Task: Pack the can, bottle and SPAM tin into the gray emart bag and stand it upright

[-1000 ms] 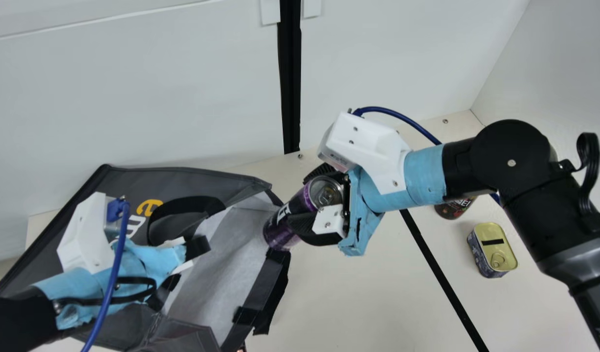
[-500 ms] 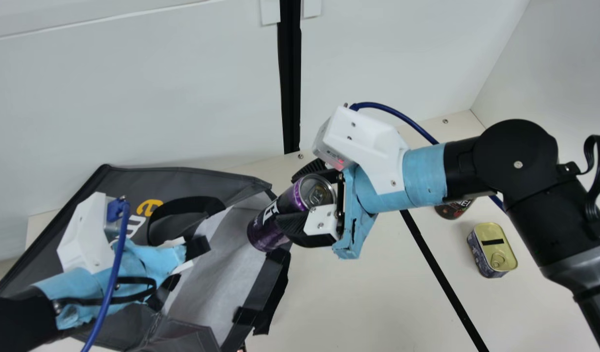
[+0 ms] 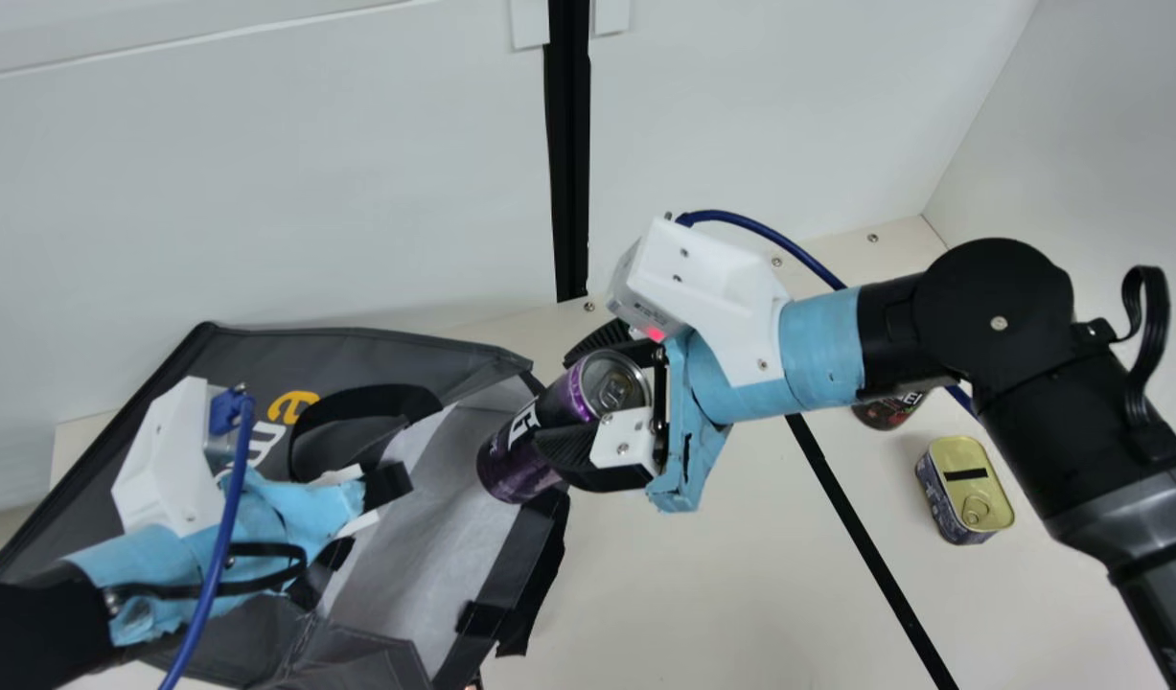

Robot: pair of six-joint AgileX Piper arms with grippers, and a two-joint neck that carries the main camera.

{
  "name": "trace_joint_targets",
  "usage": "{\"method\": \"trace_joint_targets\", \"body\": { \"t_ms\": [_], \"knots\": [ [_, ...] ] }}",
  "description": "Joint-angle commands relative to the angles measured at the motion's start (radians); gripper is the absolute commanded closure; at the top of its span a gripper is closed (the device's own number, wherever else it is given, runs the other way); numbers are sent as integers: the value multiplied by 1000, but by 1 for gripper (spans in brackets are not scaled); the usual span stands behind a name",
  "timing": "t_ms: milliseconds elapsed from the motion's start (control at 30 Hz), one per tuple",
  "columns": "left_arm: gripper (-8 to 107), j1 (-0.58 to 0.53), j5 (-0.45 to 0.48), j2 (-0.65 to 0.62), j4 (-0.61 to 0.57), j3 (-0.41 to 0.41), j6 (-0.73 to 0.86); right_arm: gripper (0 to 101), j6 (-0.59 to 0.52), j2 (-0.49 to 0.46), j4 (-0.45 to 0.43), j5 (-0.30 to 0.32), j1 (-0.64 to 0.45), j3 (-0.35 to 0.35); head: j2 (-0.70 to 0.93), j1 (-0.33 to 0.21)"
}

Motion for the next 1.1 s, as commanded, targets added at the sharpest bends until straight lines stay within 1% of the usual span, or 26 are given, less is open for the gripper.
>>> {"method": "trace_joint_targets", "body": {
  "t_ms": [0, 400, 833, 1067],
  "knots": [
    [107, 0, 0, 0, 0, 0, 0, 101, -1, 3, -1, 1, -1, 1, -2, -23],
    [107, 0, 0, 0, 0, 0, 0, 101, 1, 45, 15, 1, 2, -12, -2, -23],
    [107, 0, 0, 0, 0, 0, 0, 101, 19, 91, 30, 1, 22, -43, -2, -23],
    [107, 0, 0, 0, 0, 0, 0, 101, 25, 104, 29, -46, 62, -12, -2, -23]
  ]
}}
